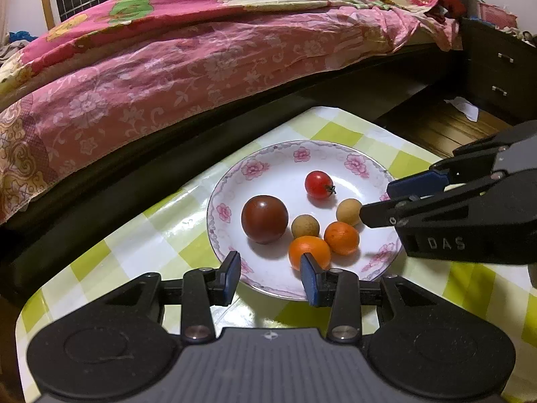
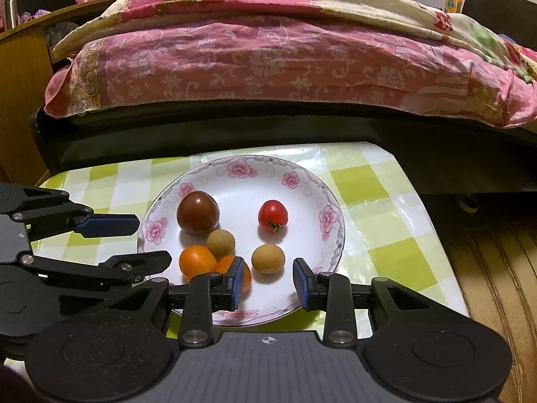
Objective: Organize fruits
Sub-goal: 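Lower both tangerines onto the plate and open both grippers, then grasp the red tomato with the right gripper while the left gripper grasps the last tangerine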
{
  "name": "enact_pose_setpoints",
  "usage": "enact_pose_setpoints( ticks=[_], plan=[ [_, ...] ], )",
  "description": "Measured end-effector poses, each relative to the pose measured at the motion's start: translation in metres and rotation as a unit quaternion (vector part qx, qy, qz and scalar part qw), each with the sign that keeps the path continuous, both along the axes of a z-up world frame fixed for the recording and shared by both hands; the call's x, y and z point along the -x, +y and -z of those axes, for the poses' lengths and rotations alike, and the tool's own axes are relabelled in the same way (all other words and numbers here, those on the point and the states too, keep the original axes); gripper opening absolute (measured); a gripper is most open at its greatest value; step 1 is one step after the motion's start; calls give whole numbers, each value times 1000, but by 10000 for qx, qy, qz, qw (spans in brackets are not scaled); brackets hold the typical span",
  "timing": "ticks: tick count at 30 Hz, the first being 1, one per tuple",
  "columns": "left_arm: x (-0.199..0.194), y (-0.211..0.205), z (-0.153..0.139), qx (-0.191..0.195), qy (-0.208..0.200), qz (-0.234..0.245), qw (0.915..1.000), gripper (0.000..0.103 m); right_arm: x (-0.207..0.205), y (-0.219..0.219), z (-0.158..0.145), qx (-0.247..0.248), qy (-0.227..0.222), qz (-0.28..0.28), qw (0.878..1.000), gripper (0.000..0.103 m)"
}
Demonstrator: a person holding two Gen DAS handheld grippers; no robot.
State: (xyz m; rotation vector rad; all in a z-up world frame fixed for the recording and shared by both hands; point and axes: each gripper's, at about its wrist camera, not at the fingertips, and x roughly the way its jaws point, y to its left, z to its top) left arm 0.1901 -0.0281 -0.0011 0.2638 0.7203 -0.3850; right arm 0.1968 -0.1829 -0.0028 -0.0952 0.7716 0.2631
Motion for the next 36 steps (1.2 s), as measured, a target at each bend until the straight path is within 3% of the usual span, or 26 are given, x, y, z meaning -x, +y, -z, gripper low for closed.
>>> enact_pose_setpoints(
  ticks=[12, 25, 36],
  plan=[
    [25, 15, -3, 26, 137, 248, 9996, 46, 21, 0, -9, 13, 86, -286, 9996, 31],
    [59, 28, 0, 16, 458, 798, 9958, 46, 65, 18, 3, 93, 889, -1316, 9873, 34],
    [61, 32, 7, 94, 630, 887, 9940, 46, 60, 33, 23, 125, 1252, -1538, 9801, 34]
  ],
)
